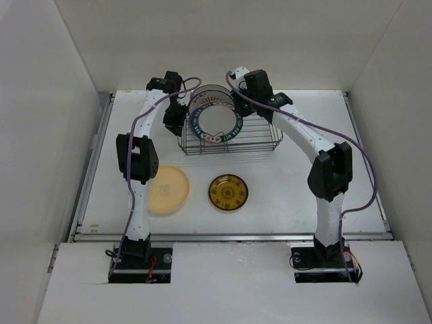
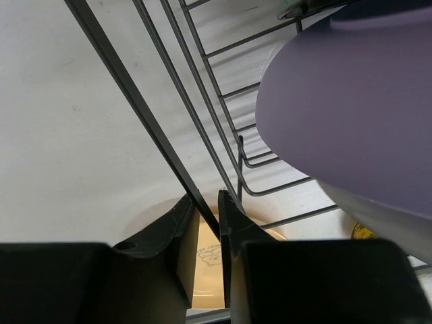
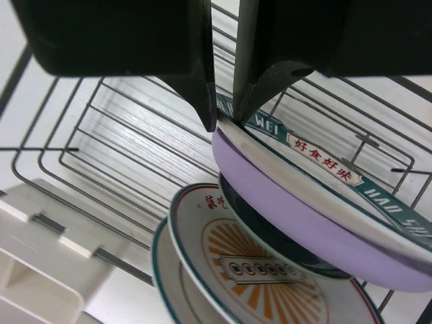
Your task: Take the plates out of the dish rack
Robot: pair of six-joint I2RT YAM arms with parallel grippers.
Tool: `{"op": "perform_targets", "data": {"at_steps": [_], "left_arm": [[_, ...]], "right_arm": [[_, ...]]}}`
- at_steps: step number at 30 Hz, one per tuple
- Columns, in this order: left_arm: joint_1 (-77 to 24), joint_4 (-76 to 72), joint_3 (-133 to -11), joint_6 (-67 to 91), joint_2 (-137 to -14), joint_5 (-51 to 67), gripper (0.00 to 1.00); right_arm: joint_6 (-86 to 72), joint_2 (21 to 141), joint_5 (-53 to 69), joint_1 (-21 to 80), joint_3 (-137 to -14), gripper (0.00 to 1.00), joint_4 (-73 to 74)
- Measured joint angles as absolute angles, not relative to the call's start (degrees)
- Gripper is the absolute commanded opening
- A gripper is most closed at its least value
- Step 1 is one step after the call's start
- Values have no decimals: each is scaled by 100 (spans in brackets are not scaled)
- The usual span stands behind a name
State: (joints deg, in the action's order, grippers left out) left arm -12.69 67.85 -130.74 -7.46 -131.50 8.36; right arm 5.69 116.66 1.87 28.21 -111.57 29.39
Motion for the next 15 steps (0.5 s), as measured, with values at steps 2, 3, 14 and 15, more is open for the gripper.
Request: {"op": "perform_targets", "data": {"at_steps": [2,3,14,15], "left_arm": [[-1269,6785,-13074,-731,-13150,834,0],[-1269,6783,-13074,-716,-13150,829,0],[-1282,6748,-13074,-663,-13150,672,0],[-1297,6748,-13074,-661,-13150,648,0]], "right_arm": [[462,11557,25,2818,-11159,0,2987],[401,11478,-47,2816,-11166,0,3041],[-600,10066,-126,2403,-11120,0,3433],[-666,9920,-56,2357,-11087,0,3433]]}}
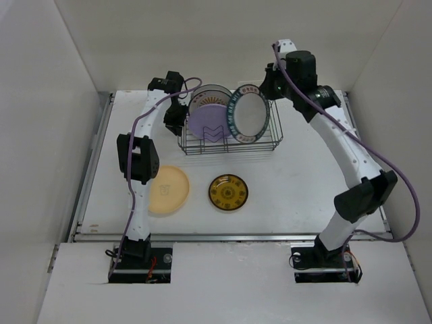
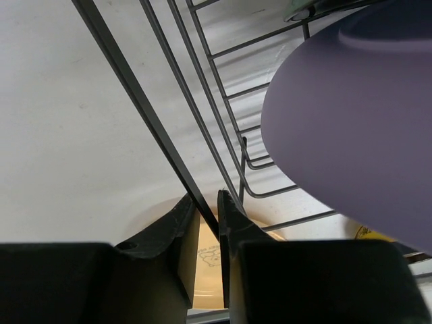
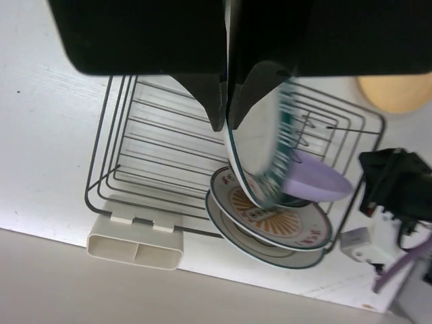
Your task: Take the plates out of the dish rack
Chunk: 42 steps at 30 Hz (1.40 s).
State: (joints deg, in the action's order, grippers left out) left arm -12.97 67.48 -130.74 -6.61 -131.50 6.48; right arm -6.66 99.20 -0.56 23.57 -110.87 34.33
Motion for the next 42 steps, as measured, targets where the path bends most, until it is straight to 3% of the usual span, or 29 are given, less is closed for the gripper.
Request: {"op": "perform_targets", "data": {"at_steps": [7,16,20,21,22,25,28,32,42], "left_arm": [[-1424,6700,-13074,-701,-13150,360,0],[-1577,6368,-13076,-803,-13150,-12,0],[-1592,6353,-13076,-808,-13150,-67,0],[-1597,6353,-13074,-808,-13150,-78,0],[-1599,6351,-13074,-808,-13150,-84,0],[-1616,6331,-13050,-808,-13150,-128,0],[-1667,6276,-12980,-838,-13117,-248,0],[-1726,6195,-12870,-878,-13065,-414,0],[-1754,6134,-12798,-884,-13032,-499,0]], "right_arm": [[-1114,9174,268,2150,-10628,0,3621],[-1758,7013,320,1619,-7953,0,4222],[-2073,6825,283,1568,-7035,1,4202],[-2158,6884,285,1538,-6934,9,4171],[-2287,6936,283,1485,-6827,28,4132],[-2617,7022,217,1319,-6685,52,4073],[-2893,7035,54,1033,-6733,58,3911],[-3382,7312,-156,412,-7043,76,3852],[-5006,9496,-327,-1376,-7247,80,3214]]}}
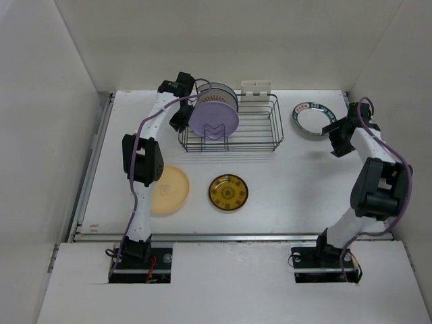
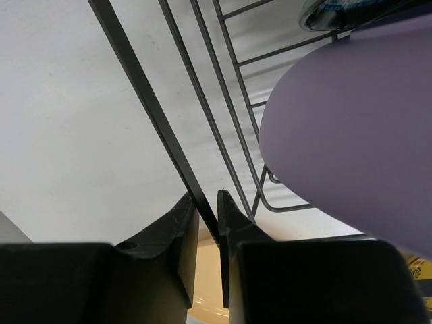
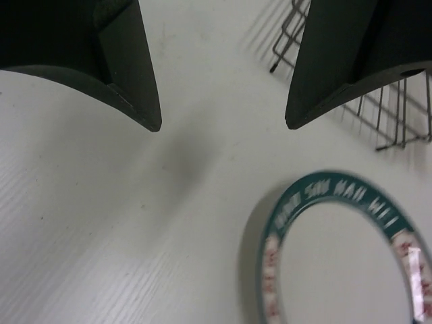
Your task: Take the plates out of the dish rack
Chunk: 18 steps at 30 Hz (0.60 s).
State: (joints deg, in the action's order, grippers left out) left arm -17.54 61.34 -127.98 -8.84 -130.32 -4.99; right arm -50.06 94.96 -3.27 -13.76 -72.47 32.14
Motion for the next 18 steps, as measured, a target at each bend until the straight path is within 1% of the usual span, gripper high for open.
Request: {"op": "perform_targets", "data": {"at_steps": [4,8,9,11,13,17,18], "left_arm": [[-1756,6132,-12796,-882,-13032,-508,0],[-1754,6132,-12796,-875,-13032,-506,0],[-1752,6132,-12796,-873,-13032,-508,0],[-1745,6132,-12796,-867,-13032,-504,0],[-1739,6132,-12796,-864,-13032,-499,0],[-1717,6132,-12796,-847,-13032,-447,0],[-1715,6132,-12796,-847,-13032,-443,0]], "right_arm": [[-5293,10322,-294,-1608,-7605,80,3129],[-5509,10919,-110,-1730,-7900,72,2711],[-5568,11032,-56,-1737,-7911,71,2512],[-5599,11249,10,-1758,-7940,66,2370],[-5653,11498,93,-1763,-8036,64,2226],[-5767,11913,248,-1763,-8490,57,2040],[-5791,11981,268,-1765,-8560,52,1990]]}}
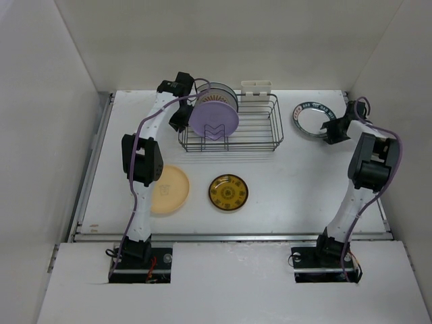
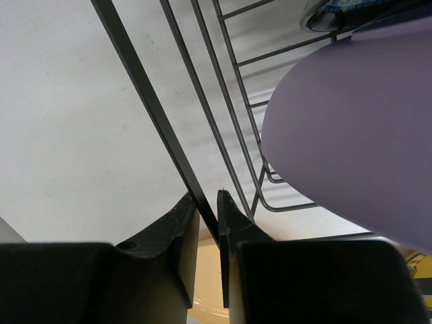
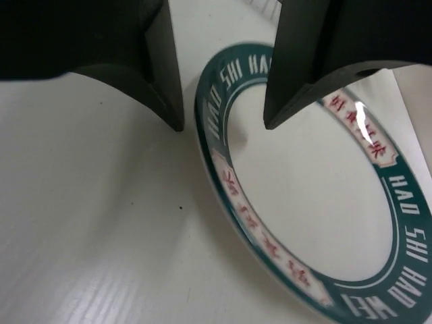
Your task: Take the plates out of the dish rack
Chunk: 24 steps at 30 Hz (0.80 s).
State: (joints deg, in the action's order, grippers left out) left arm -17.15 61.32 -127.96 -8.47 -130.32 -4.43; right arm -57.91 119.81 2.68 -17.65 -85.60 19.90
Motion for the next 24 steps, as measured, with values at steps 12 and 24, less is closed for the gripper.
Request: {"op": "perform_targets", "data": {"at_steps": [12,24], "left_arm": [[-1686,6132,-12796,-821,-13032,-364,0],[-1638,6139,-12807,-720,-13032,-224,0]], "right_arm": [[-6042,12151,666,-1846,-8927,0,1688],[-5426,9332,613,-1916,-6143,0,2163]]}}
